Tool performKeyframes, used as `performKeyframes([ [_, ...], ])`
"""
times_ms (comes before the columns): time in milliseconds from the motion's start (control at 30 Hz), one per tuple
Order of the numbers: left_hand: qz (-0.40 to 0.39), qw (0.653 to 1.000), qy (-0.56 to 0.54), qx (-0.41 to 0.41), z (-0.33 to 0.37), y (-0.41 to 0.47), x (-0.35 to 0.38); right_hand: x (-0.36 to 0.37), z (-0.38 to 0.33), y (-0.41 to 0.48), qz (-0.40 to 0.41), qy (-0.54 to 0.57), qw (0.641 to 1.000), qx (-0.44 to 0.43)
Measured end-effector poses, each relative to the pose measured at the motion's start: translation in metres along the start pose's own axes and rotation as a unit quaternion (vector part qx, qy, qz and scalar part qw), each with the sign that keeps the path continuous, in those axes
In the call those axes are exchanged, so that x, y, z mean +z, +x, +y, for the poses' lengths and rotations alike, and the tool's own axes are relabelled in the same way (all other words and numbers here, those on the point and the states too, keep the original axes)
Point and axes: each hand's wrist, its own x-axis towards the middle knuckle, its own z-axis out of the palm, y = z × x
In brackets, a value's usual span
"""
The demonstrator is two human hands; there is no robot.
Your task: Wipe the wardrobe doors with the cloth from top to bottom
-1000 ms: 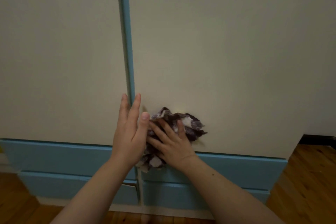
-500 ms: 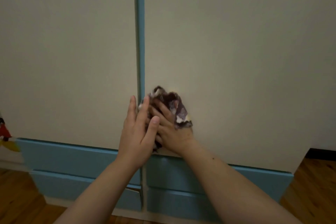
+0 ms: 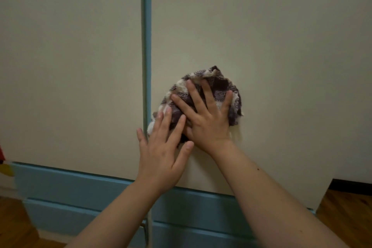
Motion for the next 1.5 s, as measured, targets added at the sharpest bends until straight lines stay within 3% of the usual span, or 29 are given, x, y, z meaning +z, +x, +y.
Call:
performKeyframes([
  [233, -0.003, 0.992, 0.055, 0.117, 0.042, 0.027, 0.014, -0.027, 0.088, -0.032, 0.002, -0.048, 0.990, 0.135],
  [533, 0.013, 0.997, 0.016, 0.077, 0.041, 0.043, 0.009, -0.056, 0.156, -0.063, -0.020, -0.038, 0.939, 0.342],
  [667, 0.027, 0.995, 0.049, 0.086, 0.044, 0.046, 0.008, -0.062, 0.157, -0.060, -0.012, -0.009, 0.895, 0.445],
  [833, 0.050, 0.996, 0.040, 0.069, 0.037, 0.048, 0.000, -0.060, 0.137, -0.028, 0.001, 0.026, 0.864, 0.503],
  [933, 0.074, 0.995, 0.021, 0.058, 0.033, 0.052, -0.009, -0.053, 0.114, 0.007, -0.001, 0.038, 0.891, 0.453],
  [1067, 0.109, 0.990, 0.024, 0.087, 0.038, 0.060, -0.021, -0.040, 0.070, 0.043, -0.009, 0.030, 0.953, 0.302],
  [1167, 0.115, 0.988, 0.028, 0.100, 0.042, 0.066, -0.027, -0.030, 0.036, 0.059, -0.040, 0.022, 0.979, 0.198],
  [1333, 0.115, 0.988, 0.030, 0.096, 0.044, 0.071, -0.036, -0.028, 0.002, 0.083, -0.128, -0.011, 0.991, 0.039],
  [1433, 0.119, 0.989, 0.035, 0.085, 0.043, 0.077, -0.040, -0.032, 0.003, 0.095, -0.185, -0.062, 0.977, -0.081],
  [1500, 0.123, 0.989, 0.038, 0.076, 0.046, 0.082, -0.041, -0.034, 0.016, 0.099, -0.177, -0.069, 0.976, -0.109],
])
